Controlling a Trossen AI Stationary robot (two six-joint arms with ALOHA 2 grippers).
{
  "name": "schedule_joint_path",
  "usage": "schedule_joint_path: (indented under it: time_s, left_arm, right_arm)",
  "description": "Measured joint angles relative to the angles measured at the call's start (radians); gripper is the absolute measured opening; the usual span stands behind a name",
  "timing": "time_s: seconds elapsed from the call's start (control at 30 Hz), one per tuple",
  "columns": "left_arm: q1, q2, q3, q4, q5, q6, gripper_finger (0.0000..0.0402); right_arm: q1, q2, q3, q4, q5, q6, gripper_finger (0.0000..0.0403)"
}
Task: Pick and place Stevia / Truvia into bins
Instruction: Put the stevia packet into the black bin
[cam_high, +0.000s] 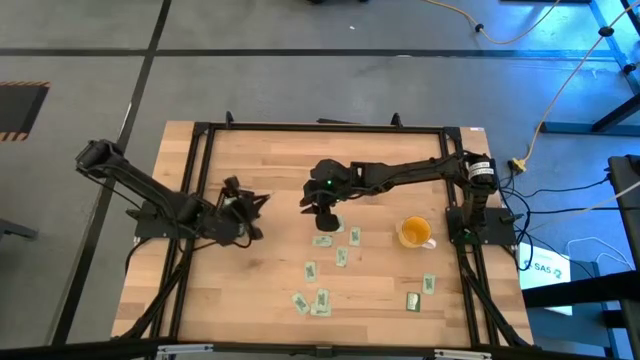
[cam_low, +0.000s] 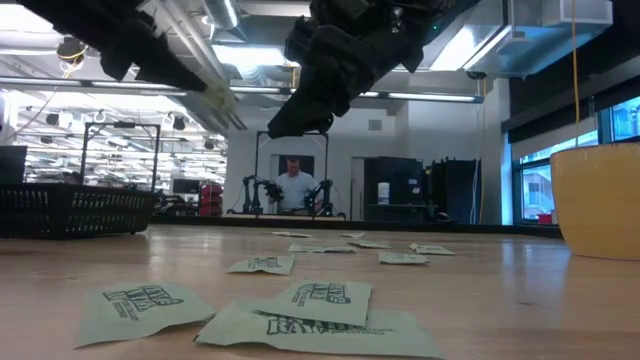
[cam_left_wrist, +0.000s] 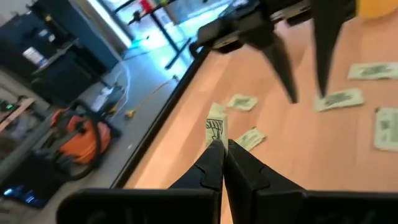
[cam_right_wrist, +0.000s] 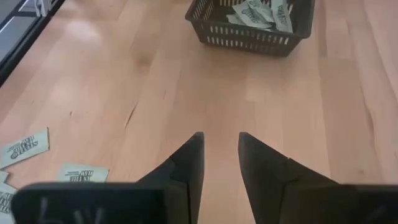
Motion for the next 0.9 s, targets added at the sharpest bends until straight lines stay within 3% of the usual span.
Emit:
schedule_joint_path:
  time_s: [0.13, 0.27, 0.6, 0.9]
  left_arm:
    - [0.000, 0.000, 0.072, -0.241, 0.001, -0.120, 0.0003]
    - [0.000, 0.002, 0.103, -0.435, 0.091, -0.230, 0.0003]
    - [0.022, 0.110, 0.105, -0.754, 0.355, -0.570, 0.0003]
    - [0.102, 0.286, 0.105, -0.997, 0.508, -0.829, 0.0003]
  right_arm:
    - [0.000, 0.000, 0.000, -0.001, 0.000, -0.002, 0.0103]
    - [0.000, 0.000, 0.000, -0.011, 0.000, -0.007, 0.0103]
    - [0.000, 0.002, -0.001, -0.020, 0.000, -0.032, 0.0103]
    - [0.000, 0.002, -0.001, -0.015, 0.000, -0.032, 0.0103]
